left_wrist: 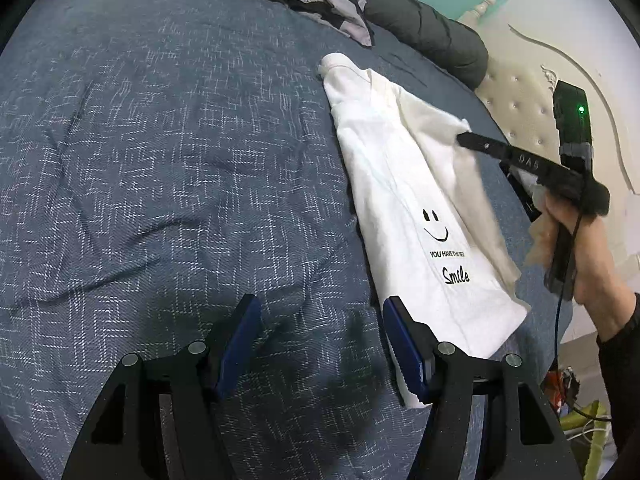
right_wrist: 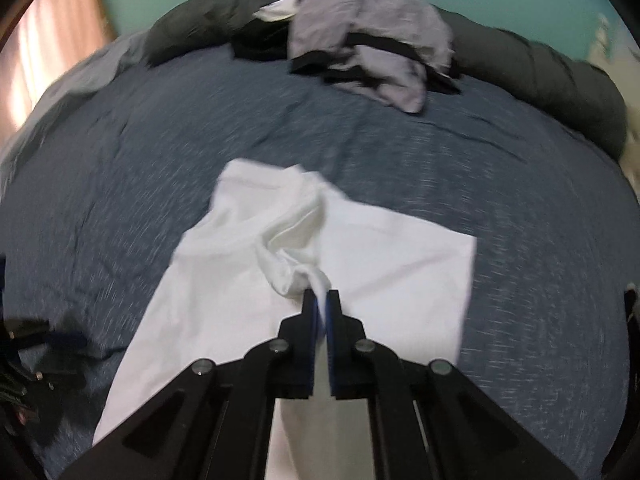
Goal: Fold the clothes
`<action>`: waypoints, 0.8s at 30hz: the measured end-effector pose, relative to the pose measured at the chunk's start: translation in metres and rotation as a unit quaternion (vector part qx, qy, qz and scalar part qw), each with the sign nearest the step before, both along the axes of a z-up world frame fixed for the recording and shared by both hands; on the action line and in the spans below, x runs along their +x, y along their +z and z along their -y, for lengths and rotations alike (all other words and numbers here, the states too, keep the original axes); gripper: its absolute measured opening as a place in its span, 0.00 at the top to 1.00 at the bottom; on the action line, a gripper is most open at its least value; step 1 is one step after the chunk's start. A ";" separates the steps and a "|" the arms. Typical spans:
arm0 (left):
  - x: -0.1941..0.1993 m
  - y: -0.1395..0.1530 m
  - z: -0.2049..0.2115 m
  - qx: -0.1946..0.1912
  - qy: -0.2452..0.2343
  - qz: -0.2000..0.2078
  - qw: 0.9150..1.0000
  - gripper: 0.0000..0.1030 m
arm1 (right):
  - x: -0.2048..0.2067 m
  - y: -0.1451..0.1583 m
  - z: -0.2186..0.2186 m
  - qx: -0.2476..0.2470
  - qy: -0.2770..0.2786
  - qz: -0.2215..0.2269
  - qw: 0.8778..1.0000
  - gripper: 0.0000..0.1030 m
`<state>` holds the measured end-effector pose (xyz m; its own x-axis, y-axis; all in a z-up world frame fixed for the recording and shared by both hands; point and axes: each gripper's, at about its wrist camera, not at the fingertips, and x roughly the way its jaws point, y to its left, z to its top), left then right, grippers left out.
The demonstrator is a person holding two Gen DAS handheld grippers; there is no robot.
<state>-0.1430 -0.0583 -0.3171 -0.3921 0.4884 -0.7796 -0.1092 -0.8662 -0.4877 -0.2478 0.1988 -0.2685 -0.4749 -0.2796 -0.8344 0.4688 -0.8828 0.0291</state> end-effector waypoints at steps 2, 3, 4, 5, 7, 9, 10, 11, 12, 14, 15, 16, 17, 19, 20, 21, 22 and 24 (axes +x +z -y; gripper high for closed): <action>-0.001 -0.001 0.000 -0.001 0.000 0.001 1.000 0.34 | -0.008 0.000 -0.016 -0.013 -0.021 0.005 1.000 0.97; -0.001 -0.001 0.000 -0.001 0.000 0.002 1.000 0.34 | -0.011 -0.001 -0.022 -0.018 -0.028 0.008 0.999 0.97; -0.001 -0.002 0.000 -0.001 0.001 0.003 1.000 0.34 | -0.014 -0.003 -0.028 -0.022 -0.036 0.011 0.999 0.97; -0.001 -0.002 0.000 -0.002 0.000 0.003 1.000 0.34 | -0.017 -0.006 -0.033 -0.027 -0.044 0.014 0.999 0.97; -0.002 -0.002 -0.001 -0.002 0.000 0.003 1.000 0.34 | -0.024 -0.011 -0.043 -0.038 -0.060 0.021 0.997 0.97; -0.002 -0.003 0.000 -0.003 0.001 0.004 1.000 0.34 | -0.030 -0.016 -0.053 -0.048 -0.076 0.027 0.996 0.97; 0.000 -0.003 0.001 -0.003 0.001 0.005 1.000 0.34 | -0.033 -0.018 -0.058 -0.051 -0.083 0.030 0.995 0.97; 0.000 -0.004 0.001 -0.003 0.002 0.005 1.000 0.34 | -0.036 -0.020 -0.061 -0.052 -0.090 0.033 0.994 0.97; 0.000 -0.004 0.001 -0.003 0.002 0.006 1.000 0.34 | -0.039 -0.023 -0.065 -0.052 -0.099 0.037 0.993 0.97; 0.000 -0.004 0.001 -0.004 0.002 0.006 1.000 0.34 | -0.045 -0.030 -0.074 -0.054 -0.115 0.045 0.991 0.98; 0.000 -0.004 0.001 -0.004 0.002 0.006 1.000 0.34 | -0.046 -0.031 -0.077 -0.064 -0.116 0.046 0.990 0.98; 0.000 -0.005 0.001 -0.005 0.002 0.006 1.000 0.34 | -0.047 -0.031 -0.080 -0.073 -0.117 0.047 0.989 0.98; 0.000 -0.005 0.001 -0.005 0.002 0.006 1.000 0.34 | -0.047 -0.029 -0.081 -0.080 -0.118 0.047 0.989 0.98; 0.000 -0.005 0.000 -0.005 0.002 0.006 1.000 0.34 | -0.047 -0.027 -0.085 -0.108 -0.115 0.050 0.986 0.97; 0.000 -0.005 0.000 -0.005 0.002 0.007 1.000 0.34 | -0.048 -0.026 -0.087 -0.132 -0.110 0.057 0.983 0.96; -0.001 -0.005 -0.001 -0.006 0.001 0.007 1.000 0.34 | -0.049 -0.025 -0.088 -0.138 -0.110 0.059 0.983 0.91; -0.001 -0.005 -0.001 -0.006 0.001 0.007 1.000 0.34 | -0.050 -0.025 -0.087 -0.140 -0.109 0.062 0.982 0.85; -0.001 -0.005 -0.001 -0.006 0.001 0.007 1.000 0.34 | -0.053 -0.027 -0.083 -0.134 -0.104 0.067 0.983 0.56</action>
